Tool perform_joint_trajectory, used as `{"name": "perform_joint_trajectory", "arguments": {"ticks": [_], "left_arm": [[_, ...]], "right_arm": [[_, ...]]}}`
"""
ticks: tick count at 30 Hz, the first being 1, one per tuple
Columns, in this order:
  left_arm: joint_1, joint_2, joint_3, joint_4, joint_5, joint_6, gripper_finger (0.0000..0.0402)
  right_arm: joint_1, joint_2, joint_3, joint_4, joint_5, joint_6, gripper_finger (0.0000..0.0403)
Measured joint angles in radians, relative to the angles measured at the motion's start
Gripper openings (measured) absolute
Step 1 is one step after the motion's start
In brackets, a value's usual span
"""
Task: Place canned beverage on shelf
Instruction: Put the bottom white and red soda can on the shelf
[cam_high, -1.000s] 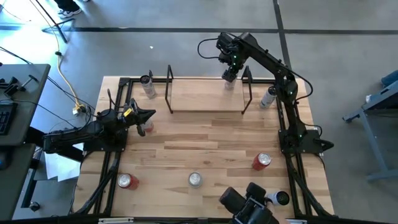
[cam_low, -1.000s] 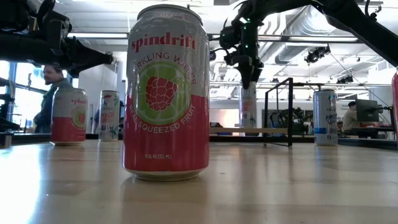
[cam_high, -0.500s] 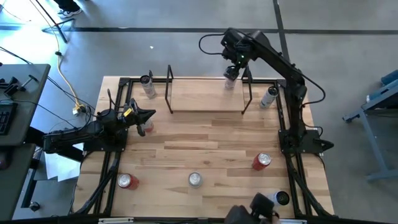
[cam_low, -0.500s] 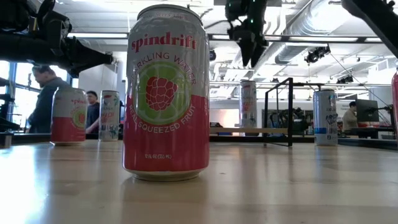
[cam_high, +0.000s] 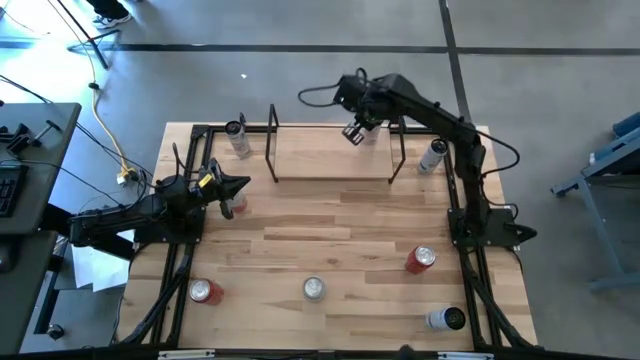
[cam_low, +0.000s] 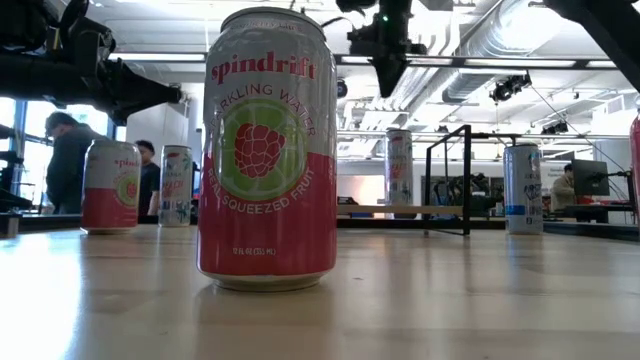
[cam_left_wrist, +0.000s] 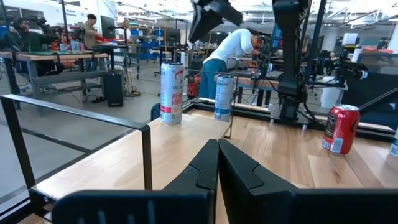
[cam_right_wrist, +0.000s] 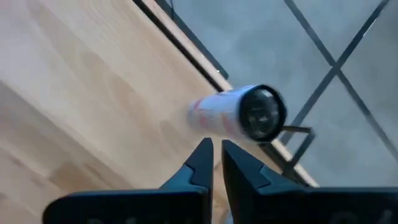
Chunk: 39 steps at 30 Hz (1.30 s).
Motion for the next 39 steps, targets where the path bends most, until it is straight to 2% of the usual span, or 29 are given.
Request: {"name": "perform_joint_trajectory", "arguments": {"ticks": [2,5,8,13,16,20,30,39], "left_arm": [[0.000,0.000,0.000,-0.004,0.000,-0.012,0.0003],[0.000,0.000,0.000,-0.007,0.003,-0.026,0.0003],[0.000,0.000,0.000,-0.022,0.008,-0.044,0.0003],[0.000,0.000,0.000,-0.042,0.008,-0.064,0.0003],[0.000,0.000,0.000,-0.041,0.008,-0.068,0.0003],[0.000,0.000,0.000,-0.041,0.004,-0.069,0.0003],[0.000,0.000,0.000,-0.039,0.000,-0.068,0.0003],[0.000,0.000,0.000,-0.039,-0.001,-0.059,0.0003]], "right_arm": [[0.034,-0.006,-0.049,0.038,0.066,0.048,0.0004],[0.070,-0.011,-0.189,0.118,0.110,0.122,0.0004],[0.100,-0.033,-0.376,0.303,0.138,0.155,0.0001],[0.126,-0.092,-0.663,0.725,0.187,0.209,0.0000],[0.124,-0.098,-0.783,0.907,0.211,0.229,0.0000],[0.110,-0.098,-0.867,1.020,0.300,0.265,0.0000],[0.061,-0.098,-0.928,1.004,0.346,0.329,0.0000],[0.072,-0.119,-0.924,0.807,0.423,0.445,0.0000]]}}
